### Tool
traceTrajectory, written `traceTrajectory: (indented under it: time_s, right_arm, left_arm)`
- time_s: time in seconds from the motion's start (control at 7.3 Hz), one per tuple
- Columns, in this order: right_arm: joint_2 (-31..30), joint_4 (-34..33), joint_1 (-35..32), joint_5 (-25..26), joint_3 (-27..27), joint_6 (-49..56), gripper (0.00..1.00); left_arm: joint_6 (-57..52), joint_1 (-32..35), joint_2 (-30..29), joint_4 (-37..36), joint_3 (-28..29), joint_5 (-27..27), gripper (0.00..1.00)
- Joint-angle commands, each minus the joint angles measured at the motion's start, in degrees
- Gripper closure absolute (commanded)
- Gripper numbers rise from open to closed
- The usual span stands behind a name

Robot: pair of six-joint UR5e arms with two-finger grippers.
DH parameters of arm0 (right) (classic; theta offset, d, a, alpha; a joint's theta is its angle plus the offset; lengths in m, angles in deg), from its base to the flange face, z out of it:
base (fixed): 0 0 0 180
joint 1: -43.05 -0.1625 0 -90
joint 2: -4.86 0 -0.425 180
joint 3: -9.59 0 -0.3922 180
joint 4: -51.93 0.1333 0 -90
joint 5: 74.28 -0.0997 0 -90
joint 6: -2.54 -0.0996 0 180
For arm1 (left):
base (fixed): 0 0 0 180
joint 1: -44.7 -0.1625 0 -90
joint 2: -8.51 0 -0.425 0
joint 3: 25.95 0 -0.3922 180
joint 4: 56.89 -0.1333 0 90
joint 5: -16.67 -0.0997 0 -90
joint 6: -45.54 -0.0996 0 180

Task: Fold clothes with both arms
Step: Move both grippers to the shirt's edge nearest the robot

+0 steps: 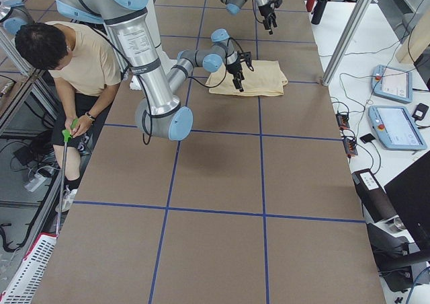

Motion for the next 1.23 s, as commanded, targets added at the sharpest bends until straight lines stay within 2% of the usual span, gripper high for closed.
traceTrajectory:
  time_s: [0.0, 0.14, 0.27, 0.55, 0.68, 0.96, 1.1]
  right_arm:
    - [-1.1, 0.2, -0.4, -0.5, -2.4, -0.4, 0.0]
    - [-2.5, 0.2, -0.4, -0.6, -3.7, -0.4, 0.0]
    - [-3.0, 0.2, -0.4, -0.6, -4.5, -0.4, 0.0]
    - [-3.0, 0.2, -0.4, -0.6, -4.5, -0.4, 0.0]
    - [-3.0, 0.2, -0.4, -0.6, -4.5, -0.4, 0.0]
    - [-3.0, 0.2, -0.3, -0.6, -4.5, -0.4, 0.0]
    - [-3.0, 0.2, -0.3, -0.6, -4.5, -0.4, 0.0]
  left_arm:
    - [13.6, -7.5, 5.9, -11.7, -17.8, -0.1, 0.0]
    - [20.0, -13.5, 5.9, -17.8, -22.9, -5.7, 0.0]
    - [26.0, -20.0, 5.7, -22.3, -24.9, -11.2, 0.0]
    - [36.2, -30.4, 5.3, -22.3, -24.0, -17.1, 0.0]
    - [36.6, -31.5, 5.0, -22.3, -23.2, -17.0, 0.11]
    - [40.8, -32.1, 4.7, -21.9, -21.6, -16.9, 0.4]
    - [40.8, -32.3, 4.6, -21.7, -20.7, -16.9, 0.4]
